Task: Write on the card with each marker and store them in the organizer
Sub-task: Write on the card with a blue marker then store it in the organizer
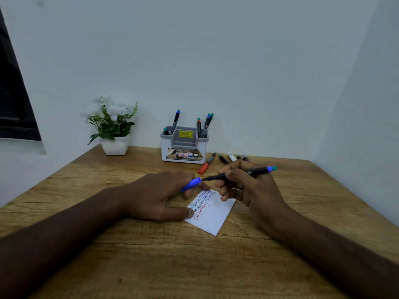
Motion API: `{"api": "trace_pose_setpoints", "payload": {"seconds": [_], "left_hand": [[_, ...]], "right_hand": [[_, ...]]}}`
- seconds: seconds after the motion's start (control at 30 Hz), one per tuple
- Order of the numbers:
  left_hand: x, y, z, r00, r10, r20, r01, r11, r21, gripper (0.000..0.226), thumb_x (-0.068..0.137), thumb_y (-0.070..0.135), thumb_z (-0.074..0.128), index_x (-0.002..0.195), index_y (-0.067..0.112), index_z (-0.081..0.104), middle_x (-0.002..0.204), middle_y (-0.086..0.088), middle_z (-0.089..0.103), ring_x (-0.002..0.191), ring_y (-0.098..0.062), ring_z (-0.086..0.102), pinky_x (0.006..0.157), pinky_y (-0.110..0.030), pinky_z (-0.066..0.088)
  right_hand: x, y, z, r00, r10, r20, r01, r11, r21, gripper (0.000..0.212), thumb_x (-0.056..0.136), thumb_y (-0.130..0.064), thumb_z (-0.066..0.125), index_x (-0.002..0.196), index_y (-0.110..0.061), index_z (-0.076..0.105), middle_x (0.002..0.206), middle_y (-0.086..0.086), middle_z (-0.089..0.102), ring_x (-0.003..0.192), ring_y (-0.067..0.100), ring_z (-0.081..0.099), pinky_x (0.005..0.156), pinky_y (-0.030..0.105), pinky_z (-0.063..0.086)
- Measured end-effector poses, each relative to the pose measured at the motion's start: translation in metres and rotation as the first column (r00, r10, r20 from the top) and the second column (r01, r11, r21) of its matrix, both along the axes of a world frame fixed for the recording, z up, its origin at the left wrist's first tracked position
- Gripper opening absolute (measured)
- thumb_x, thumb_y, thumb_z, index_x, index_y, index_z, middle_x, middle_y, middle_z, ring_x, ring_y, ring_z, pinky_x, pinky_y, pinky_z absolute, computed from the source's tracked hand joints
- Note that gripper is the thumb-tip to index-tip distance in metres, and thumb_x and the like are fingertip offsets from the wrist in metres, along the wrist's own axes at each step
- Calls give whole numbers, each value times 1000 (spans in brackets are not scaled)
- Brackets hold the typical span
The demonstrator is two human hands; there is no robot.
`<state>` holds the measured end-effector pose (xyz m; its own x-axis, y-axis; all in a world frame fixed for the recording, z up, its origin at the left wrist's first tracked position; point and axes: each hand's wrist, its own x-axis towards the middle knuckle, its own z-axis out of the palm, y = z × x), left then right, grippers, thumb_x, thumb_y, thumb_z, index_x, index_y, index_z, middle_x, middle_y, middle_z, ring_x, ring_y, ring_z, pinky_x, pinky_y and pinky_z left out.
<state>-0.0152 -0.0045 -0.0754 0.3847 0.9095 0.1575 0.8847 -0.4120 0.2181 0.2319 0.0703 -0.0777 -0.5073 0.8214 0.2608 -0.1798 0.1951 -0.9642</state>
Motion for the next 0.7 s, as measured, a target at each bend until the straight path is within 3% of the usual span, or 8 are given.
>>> {"api": "trace_pose_setpoints", "payload": {"seconds": [0.1,0.2,0.33,0.4,0.5,0.7], "left_hand": [[0,0,0,1000,14,-27,-14,1000,6,32,93,63,63,107,37,50,110,21,55,103,4,48,87,-27,48],[0,0,1,995,40,-88,-42,999,-15,51,92,70,57,124,31,52,120,16,57,105,3,48,92,-29,49],[3,1,0,997,58,-50,-58,998,-3,35,104,62,39,124,36,53,113,16,58,101,-2,53,89,-35,50],[7,2,-1,995,77,-55,-76,997,25,40,108,58,28,132,36,52,115,15,59,102,-2,53,89,-32,50],[9,4,-3,993,86,-75,-81,995,61,36,108,56,25,122,37,52,108,16,58,96,-1,52,85,-31,49],[7,7,-5,987,117,-115,-111,992,58,41,107,59,18,119,39,52,108,14,57,94,-2,52,83,-36,51]], "right_hand": [[0,-1,0,999,3,37,-4,1000,16,16,104,-1,57,107,9,69,83,18,78,70,25,72,62,31,63],[-1,-2,0,993,-3,117,-4,998,60,12,102,-5,64,101,-2,75,84,14,80,71,23,74,64,31,64],[-1,-5,0,962,-60,267,-2,974,226,12,93,-19,77,104,-22,82,85,3,83,72,17,78,68,27,65],[-4,-6,-1,950,-78,304,-5,965,262,17,89,-23,81,106,-25,84,85,1,84,75,19,80,72,31,67],[-5,-6,-1,960,-79,269,20,976,216,18,88,-19,84,106,-19,83,88,4,84,80,22,81,77,37,68],[-3,-9,3,988,-7,155,-10,994,109,8,97,-15,70,99,-13,78,88,13,83,79,26,81,75,32,68]]}}
